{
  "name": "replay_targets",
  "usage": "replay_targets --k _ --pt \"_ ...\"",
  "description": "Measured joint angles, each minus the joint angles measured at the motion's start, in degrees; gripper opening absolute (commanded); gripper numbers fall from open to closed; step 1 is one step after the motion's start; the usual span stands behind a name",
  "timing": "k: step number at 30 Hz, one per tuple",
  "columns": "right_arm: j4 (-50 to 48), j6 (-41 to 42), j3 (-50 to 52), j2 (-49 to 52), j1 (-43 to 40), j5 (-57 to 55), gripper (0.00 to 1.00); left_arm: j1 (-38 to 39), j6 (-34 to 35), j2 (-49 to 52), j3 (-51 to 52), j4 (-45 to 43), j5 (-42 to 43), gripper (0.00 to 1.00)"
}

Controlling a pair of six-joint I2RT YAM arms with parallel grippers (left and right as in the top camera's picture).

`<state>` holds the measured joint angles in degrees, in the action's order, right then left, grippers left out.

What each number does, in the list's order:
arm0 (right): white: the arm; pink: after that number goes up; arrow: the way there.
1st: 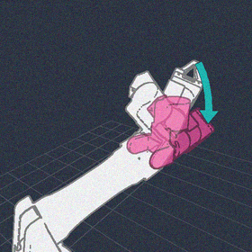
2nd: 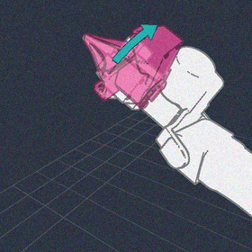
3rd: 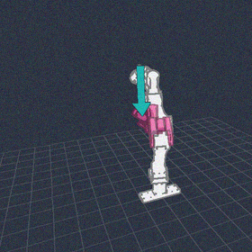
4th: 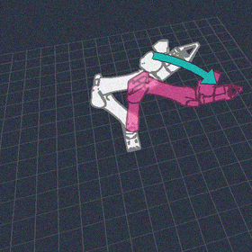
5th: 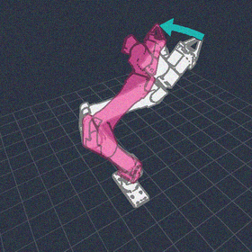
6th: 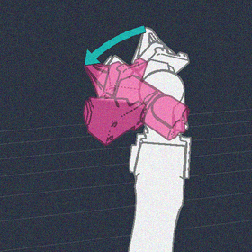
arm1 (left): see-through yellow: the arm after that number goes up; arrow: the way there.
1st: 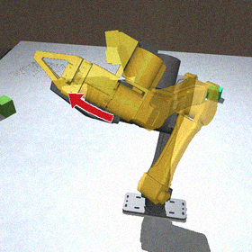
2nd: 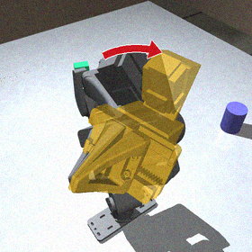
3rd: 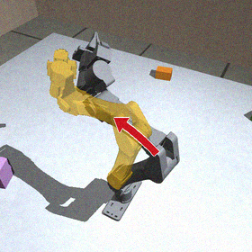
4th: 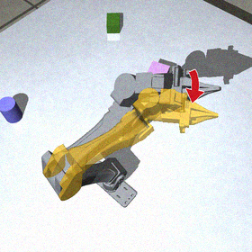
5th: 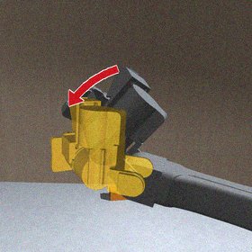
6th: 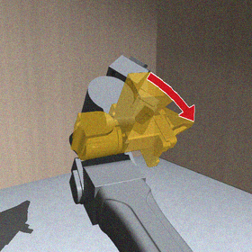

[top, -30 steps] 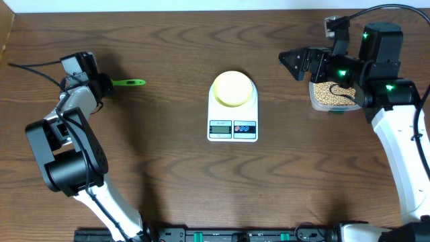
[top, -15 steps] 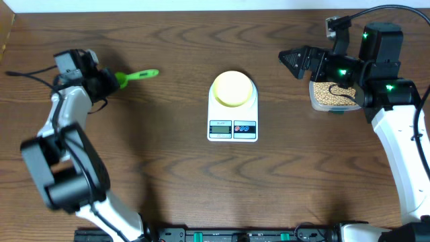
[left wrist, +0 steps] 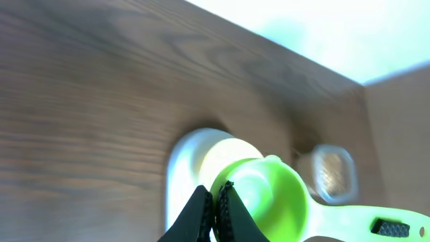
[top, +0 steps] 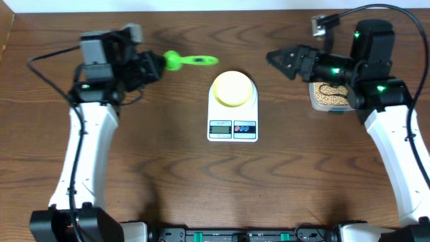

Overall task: Scoop item into bowl and weigh 50g on scale
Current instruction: 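Lift the scoop over the scale and pass it to the right gripper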

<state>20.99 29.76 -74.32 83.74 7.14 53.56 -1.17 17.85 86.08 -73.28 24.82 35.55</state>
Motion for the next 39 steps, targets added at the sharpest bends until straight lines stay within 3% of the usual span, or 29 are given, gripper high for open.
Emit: replay_targets --k 9,20,23,24,27,31,37,39 --pt "0.50 -0.02 0.02 0.00 2.21 4.07 0.70 10.97 3.23 0.07 0.00 -3.96 2.32 0.07" --pt "2.10 -0.04 0.00 0.00 2.97 4.87 0.61 16.76 6.23 0.07 0.00 -9.84 3.39 0.07" --pt "2.12 -0.04 0.00 0.00 3.61 4.98 0.47 17.53 6.38 0.07 0.00 -10.23 3.54 0.07" --pt "2.08 -0.22 0.02 0.00 3.74 5.01 0.36 17.57 6.40 0.07 0.00 -10.36 3.56 0.07" --pt "2.16 0.26 0.02 0.00 3.87 5.07 0.18 17.57 6.43 0.07 0.00 -10.69 3.56 0.07" --pt "2.19 0.24 0.00 -0.02 3.87 5.11 0.01 17.57 6.86 0.07 0.00 -10.86 3.56 0.07" --pt "3.26 0.31 0.00 0.00 3.87 4.02 0.01 17.57 7.37 0.07 0.00 -10.91 3.58 0.08" --pt "4.00 0.28 0.02 0.00 3.87 3.34 0.01 17.57 7.54 0.07 0.00 -10.91 3.56 0.27"
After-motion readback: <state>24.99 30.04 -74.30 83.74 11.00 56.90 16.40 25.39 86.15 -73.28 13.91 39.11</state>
